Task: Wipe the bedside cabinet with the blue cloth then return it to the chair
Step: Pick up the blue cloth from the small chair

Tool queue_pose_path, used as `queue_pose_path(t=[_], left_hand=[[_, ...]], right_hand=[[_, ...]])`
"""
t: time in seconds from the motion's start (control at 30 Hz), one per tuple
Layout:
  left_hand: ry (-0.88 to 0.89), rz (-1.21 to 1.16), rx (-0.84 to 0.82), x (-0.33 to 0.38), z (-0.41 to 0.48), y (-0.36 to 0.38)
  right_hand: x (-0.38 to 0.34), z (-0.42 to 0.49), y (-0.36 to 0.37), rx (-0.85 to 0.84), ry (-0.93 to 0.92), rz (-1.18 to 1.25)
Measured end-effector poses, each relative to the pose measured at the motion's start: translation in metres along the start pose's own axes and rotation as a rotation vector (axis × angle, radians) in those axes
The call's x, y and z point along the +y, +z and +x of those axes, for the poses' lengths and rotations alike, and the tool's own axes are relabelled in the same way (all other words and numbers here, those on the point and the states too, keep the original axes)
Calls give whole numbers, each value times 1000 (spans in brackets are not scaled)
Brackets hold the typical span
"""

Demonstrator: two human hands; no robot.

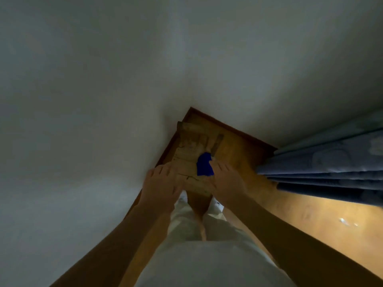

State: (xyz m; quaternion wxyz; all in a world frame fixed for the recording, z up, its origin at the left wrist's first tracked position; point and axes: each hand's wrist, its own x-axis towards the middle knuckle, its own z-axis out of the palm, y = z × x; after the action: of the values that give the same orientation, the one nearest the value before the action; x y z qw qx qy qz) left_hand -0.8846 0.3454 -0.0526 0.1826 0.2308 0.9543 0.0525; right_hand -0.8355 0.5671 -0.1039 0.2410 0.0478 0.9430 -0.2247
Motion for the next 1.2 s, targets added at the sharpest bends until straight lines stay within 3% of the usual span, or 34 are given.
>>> queue_pose_path(t=[0.23,0.47,0.77,0.97,1.2], left_hand=[[113,-61,-107,-20,55,69],[177,-86,-268,-44,133,201],[129,-44,-312,-84,203,346],[51,-160,-359,-89,201,352],[56,-297,-334,-60,190,259]], right_hand=[[2,35,40,-9,175,107],[71,130,164,28,455,357],[142,263,293,57,619,498],[166,275,308,86,648,655],[152,190,229,103,581,819]])
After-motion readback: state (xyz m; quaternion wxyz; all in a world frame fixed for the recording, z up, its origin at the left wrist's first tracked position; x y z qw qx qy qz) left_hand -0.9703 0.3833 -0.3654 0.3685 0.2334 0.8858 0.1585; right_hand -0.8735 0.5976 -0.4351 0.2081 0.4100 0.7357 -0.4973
